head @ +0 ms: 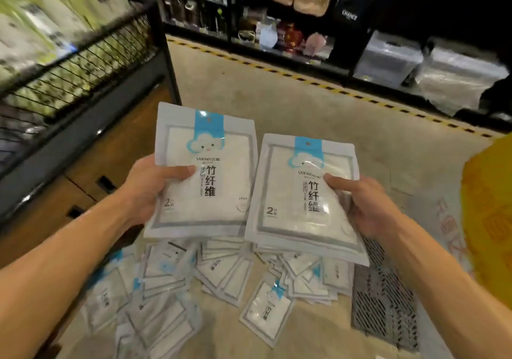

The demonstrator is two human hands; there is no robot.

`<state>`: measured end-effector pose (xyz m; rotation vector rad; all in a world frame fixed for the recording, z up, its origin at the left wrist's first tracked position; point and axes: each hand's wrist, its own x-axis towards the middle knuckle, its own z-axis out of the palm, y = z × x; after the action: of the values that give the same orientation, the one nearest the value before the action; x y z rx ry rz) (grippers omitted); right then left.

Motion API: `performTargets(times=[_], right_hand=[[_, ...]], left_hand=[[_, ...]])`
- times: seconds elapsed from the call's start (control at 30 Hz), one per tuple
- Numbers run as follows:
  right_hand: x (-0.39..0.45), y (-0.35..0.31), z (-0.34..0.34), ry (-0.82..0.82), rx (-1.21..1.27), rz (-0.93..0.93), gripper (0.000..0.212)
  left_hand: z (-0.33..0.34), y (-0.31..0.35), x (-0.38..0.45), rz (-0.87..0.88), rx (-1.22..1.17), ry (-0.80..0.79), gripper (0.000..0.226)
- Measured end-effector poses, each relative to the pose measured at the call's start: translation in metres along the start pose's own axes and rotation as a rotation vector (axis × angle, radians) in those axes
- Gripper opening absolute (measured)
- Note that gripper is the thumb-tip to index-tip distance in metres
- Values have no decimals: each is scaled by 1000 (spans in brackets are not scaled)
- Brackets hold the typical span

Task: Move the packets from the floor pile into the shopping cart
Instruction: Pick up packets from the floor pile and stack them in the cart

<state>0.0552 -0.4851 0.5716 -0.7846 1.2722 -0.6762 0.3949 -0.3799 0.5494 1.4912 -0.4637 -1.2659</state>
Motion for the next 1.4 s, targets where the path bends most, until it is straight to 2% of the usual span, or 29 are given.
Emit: performTargets(times=[0.23,0.33,0.47,0.57,0.67,0.8,0.9,1.03,1.2,1.4], right_hand=[[-137,-148,146,-241,-67,-81,26],[-187,-174,202,-365,-94,-77,25],[-241,-183,262,-545,-185,-58,31],[-280,-176,298,-686,-230,-61,38],[-315,-161,325,-829,-268,-75,34],[-370,-134,347,-1044,-340,-59,30],[-409,-111,357,-1168,-435,-50,19],[-457,-76,366,-1304,-541,-39,21],[-513,-34,376,-1411,-586,2,20],[-569,18,395,-1464,-654,12,22]], left_hand=[[-104,174,-160,178,-70,115,59],[-153,207,-237,256,-93,239,57],[-202,220,-338,312,-145,383,52],[-222,212,-413,335,-209,526,51],[-224,193,-491,359,-257,664,52],[-205,151,-592,380,-363,861,47],[-183,115,-659,376,-402,994,46],[-161,75,-733,377,-402,1134,52],[-151,34,-800,372,-452,1275,50],[-173,-12,-857,396,-496,1322,49]])
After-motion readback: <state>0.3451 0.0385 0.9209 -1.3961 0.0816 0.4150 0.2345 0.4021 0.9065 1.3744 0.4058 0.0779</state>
